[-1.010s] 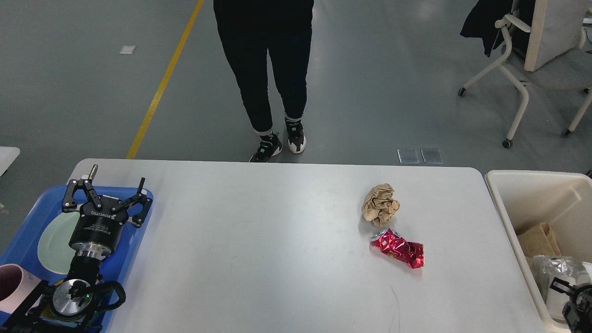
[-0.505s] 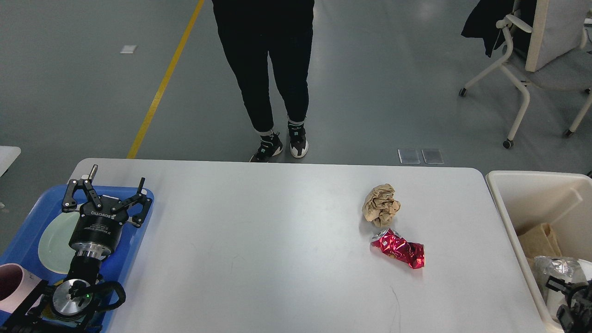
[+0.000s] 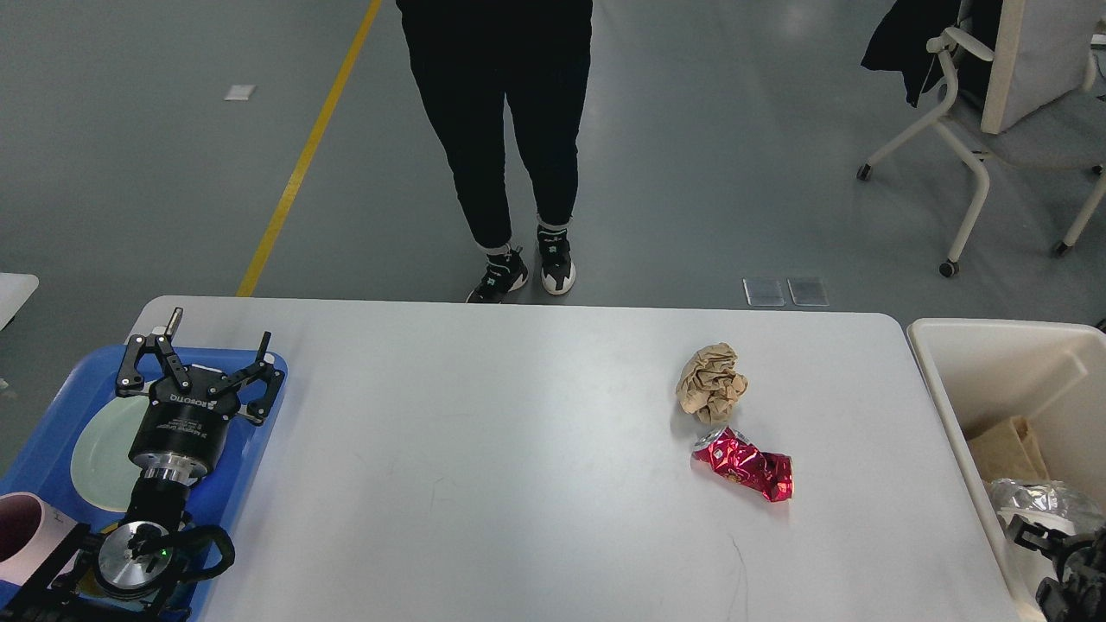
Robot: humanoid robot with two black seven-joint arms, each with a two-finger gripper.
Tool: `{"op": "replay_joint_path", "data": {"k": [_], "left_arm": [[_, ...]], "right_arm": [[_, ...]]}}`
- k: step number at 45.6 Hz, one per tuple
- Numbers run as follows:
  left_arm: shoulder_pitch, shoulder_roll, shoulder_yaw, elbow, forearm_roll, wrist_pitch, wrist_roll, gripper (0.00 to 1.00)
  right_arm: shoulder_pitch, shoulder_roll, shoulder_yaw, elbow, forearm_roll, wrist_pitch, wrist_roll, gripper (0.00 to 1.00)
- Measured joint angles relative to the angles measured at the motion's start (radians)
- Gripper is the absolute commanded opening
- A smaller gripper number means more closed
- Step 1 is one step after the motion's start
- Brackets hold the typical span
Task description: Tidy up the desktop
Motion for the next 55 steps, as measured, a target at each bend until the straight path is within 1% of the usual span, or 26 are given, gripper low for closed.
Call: {"op": "replay_joint_path", "data": {"k": [7, 10, 13, 16, 17, 19, 21, 25, 29, 33, 37, 41, 47, 50, 52, 55], "left_arm": [[0.000, 0.000, 0.000, 0.000, 0.000, 0.000, 0.000, 0.97], [0.000, 0.000, 0.000, 0.000, 0.000, 0.000, 0.000, 0.97], [0.000, 0.000, 0.000, 0.000, 0.000, 0.000, 0.000, 0.97], [0.000, 0.000, 0.000, 0.000, 0.000, 0.000, 0.000, 0.97], [0.000, 0.000, 0.000, 0.000, 0.000, 0.000, 0.000, 0.97], [0.000, 0.000, 0.000, 0.000, 0.000, 0.000, 0.000, 0.97], [0.000, 0.000, 0.000, 0.000, 0.000, 0.000, 0.000, 0.97], [0.000, 0.000, 0.000, 0.000, 0.000, 0.000, 0.000, 0.97], [0.000, 0.000, 0.000, 0.000, 0.000, 0.000, 0.000, 0.97], [0.000, 0.000, 0.000, 0.000, 0.000, -0.001, 0.000, 0.97], [0.000, 0.000, 0.000, 0.000, 0.000, -0.001, 0.000, 0.97], [0.000, 0.000, 0.000, 0.000, 0.000, -0.001, 0.000, 0.97], [0.000, 0.000, 0.000, 0.000, 0.000, -0.001, 0.000, 0.97], [0.000, 0.000, 0.001, 0.000, 0.000, -0.001, 0.000, 0.97], [0.000, 0.000, 0.001, 0.000, 0.000, -0.001, 0.000, 0.97], [0.000, 0.000, 0.001, 0.000, 0.000, -0.001, 0.000, 0.97]], "right_arm": [[0.017, -0.007, 0.003, 0.018, 0.000, 0.004, 0.005, 1.00], [0.050, -0.016, 0.003, 0.046, 0.001, 0.011, 0.007, 1.00], [0.101, -0.055, -0.001, 0.098, 0.001, 0.022, 0.005, 1.00], [0.183, -0.133, -0.005, 0.193, -0.001, 0.051, 0.001, 1.00], [0.264, -0.187, -0.010, 0.273, -0.007, 0.079, -0.001, 1.00], [0.335, -0.228, -0.019, 0.342, -0.017, 0.101, -0.004, 1.00], [0.437, -0.275, -0.045, 0.444, -0.049, 0.124, -0.018, 1.00], [0.664, -0.340, -0.125, 0.650, -0.136, 0.141, -0.064, 1.00], [0.893, -0.358, -0.234, 0.855, -0.196, 0.149, -0.114, 1.00], [1.117, -0.334, -0.359, 1.055, -0.214, 0.158, -0.154, 1.00], [1.291, -0.265, -0.443, 1.190, -0.215, 0.195, -0.167, 1.00], [1.430, -0.180, -0.477, 1.268, -0.215, 0.313, -0.171, 1.00], [1.613, -0.060, -0.455, 1.309, -0.207, 0.572, -0.171, 1.00], [1.693, -0.034, -0.415, 1.352, -0.202, 0.665, -0.171, 1.00], [1.742, -0.026, -0.389, 1.395, -0.200, 0.698, -0.171, 1.00], [1.822, -0.016, -0.348, 1.478, -0.200, 0.721, -0.171, 1.00]]}}
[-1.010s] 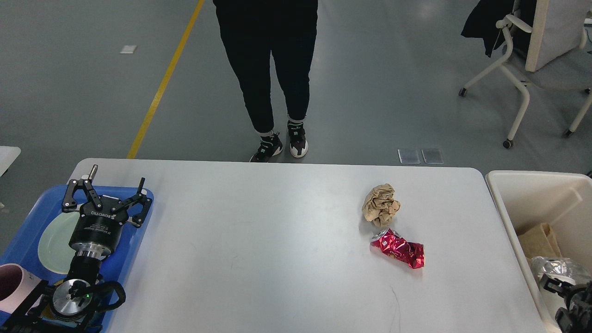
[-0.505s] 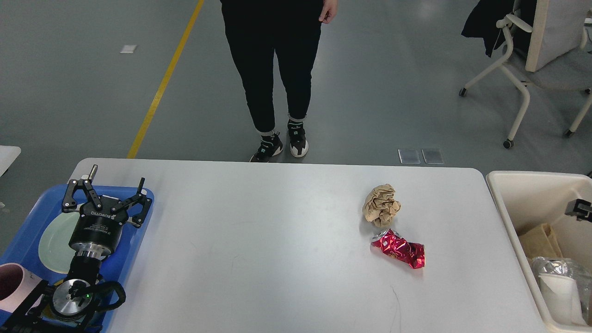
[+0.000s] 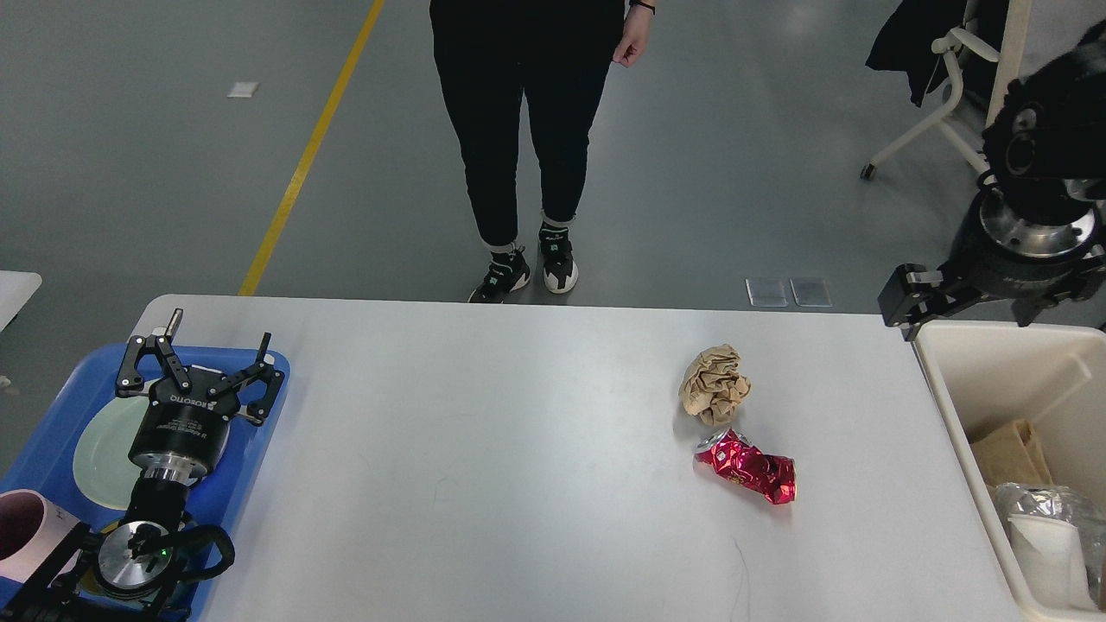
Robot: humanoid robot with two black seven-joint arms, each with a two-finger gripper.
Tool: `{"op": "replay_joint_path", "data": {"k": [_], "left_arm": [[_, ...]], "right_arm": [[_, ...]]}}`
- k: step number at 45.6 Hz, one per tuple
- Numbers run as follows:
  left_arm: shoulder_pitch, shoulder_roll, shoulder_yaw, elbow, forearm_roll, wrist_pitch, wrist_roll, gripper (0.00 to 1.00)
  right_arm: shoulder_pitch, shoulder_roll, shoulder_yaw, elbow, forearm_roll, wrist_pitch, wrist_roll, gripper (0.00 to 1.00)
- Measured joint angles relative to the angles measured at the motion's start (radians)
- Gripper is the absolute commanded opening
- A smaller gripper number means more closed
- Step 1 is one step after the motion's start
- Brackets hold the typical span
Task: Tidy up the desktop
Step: 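Reach the right gripper down to the red wrapper and grasp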
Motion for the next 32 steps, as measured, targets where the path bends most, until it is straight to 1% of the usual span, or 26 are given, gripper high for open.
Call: {"op": "replay_joint_path", "data": {"k": [5, 11, 23, 32], "left_arm": [[0.000, 0.000, 0.000, 0.000, 0.000, 0.001, -0.001, 0.97], [0.000, 0.000, 0.000, 0.000, 0.000, 0.001, -0.002, 0.97], [0.000, 0.000, -0.001, 0.000, 0.000, 0.002, -0.002, 0.97], [0.000, 0.000, -0.001, 0.000, 0.000, 0.002, -0.002, 0.97]], "right_arm": [[0.098, 0.017, 0.084, 0.134, 0.000, 0.002, 0.001, 1.00], [0.131, 0.037, 0.171, 0.206, 0.000, -0.018, 0.006, 1.00], [0.090, 0.063, 0.195, 0.206, 0.001, -0.092, 0.007, 1.00], [0.039, 0.066, 0.242, 0.118, 0.031, -0.104, 0.009, 1.00]]}}
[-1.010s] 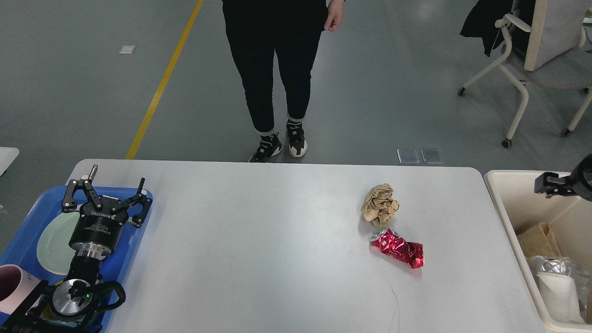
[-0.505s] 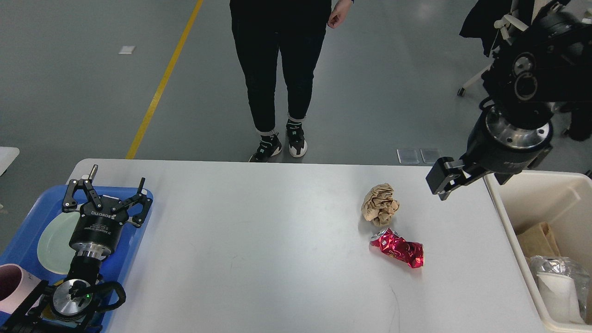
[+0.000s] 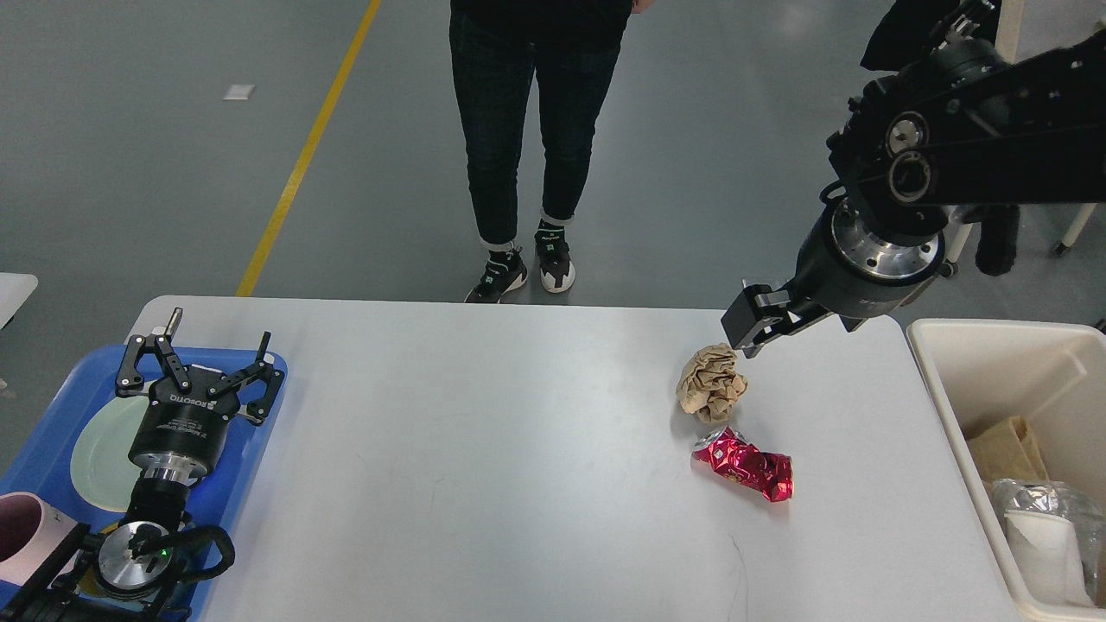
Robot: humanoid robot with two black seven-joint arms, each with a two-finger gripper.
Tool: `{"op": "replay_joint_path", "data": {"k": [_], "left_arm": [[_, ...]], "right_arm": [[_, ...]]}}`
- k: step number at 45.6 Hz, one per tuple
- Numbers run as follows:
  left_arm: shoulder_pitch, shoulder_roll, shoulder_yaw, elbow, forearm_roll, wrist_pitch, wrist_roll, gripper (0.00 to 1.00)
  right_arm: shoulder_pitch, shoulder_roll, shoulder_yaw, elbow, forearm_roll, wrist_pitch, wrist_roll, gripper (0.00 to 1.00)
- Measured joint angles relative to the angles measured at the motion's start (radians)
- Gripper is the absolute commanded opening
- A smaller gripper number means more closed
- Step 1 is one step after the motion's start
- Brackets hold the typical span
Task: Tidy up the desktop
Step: 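Reach the right gripper down to the red wrapper and grasp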
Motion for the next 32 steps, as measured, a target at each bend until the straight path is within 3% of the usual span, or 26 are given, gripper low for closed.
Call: {"op": "replay_joint_path", "data": {"k": [7, 16, 24, 32], "left_arm": [[0.000, 0.000, 0.000, 0.000, 0.000, 0.000, 0.000, 0.97], [0.000, 0.000, 0.000, 0.000, 0.000, 0.000, 0.000, 0.97], [0.000, 0.000, -0.001, 0.000, 0.000, -0.001, 0.000, 0.97], [0.000, 0.000, -0.001, 0.000, 0.000, -0.002, 0.000, 0.97]], "right_arm": [[-0.145, 0.078, 0.031, -0.111, -0.082, -0.026, 0.004, 1.00], [-0.393, 0.120, 0.082, -0.213, -0.479, -0.099, 0.013, 0.97], [-0.605, 0.122, 0.106, -0.271, -0.771, -0.138, 0.050, 0.97], [-0.802, 0.122, 0.108, -0.431, -0.823, -0.235, 0.097, 0.98]]}}
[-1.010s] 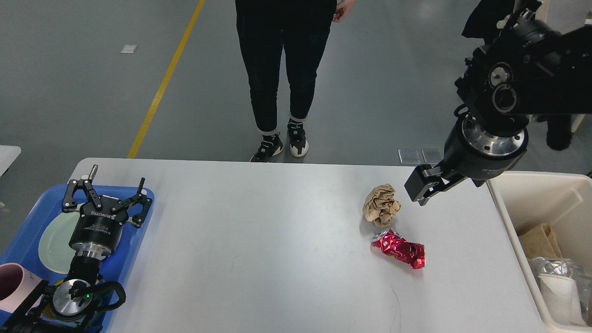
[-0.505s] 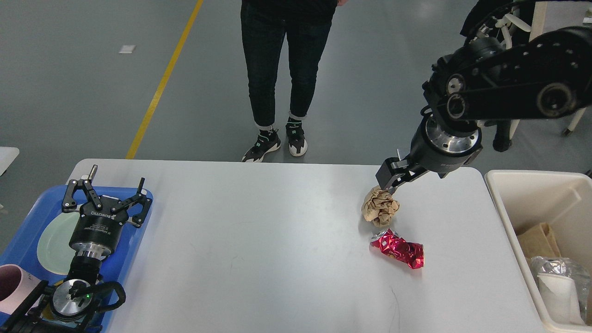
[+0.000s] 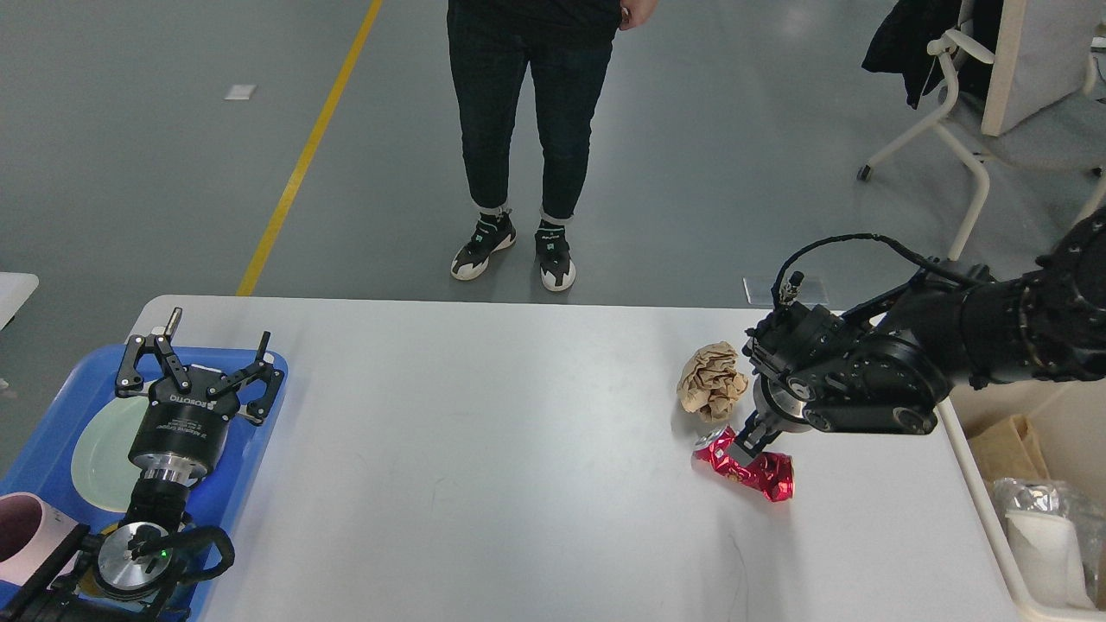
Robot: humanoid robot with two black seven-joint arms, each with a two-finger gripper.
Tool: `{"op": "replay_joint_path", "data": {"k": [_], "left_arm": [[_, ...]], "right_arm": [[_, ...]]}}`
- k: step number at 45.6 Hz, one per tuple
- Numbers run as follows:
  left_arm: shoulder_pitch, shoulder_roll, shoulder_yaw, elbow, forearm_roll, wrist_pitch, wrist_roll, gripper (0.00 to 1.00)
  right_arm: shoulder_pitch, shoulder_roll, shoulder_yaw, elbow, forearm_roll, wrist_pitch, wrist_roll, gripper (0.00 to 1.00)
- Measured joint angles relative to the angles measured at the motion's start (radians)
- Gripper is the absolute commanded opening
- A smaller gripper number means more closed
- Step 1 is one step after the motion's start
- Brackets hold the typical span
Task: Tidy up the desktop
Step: 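Reach the right gripper down to the red wrapper and grasp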
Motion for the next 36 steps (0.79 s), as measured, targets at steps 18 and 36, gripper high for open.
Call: {"op": "replay_joint_path", "data": {"k": [18, 36], "left_arm": [[0.001, 0.000, 0.000, -0.001, 0.000, 0.000, 0.000, 0.97], [0.001, 0.000, 0.000, 0.000, 0.000, 0.001, 0.000, 0.97]], "right_arm": [[-0.211, 0.058, -0.002, -0.207, -0.003, -0.033, 0.139, 0.98], [-0.316, 0.119, -0.006, -0.380, -0.001, -0.069, 0.133, 0.94]]}}
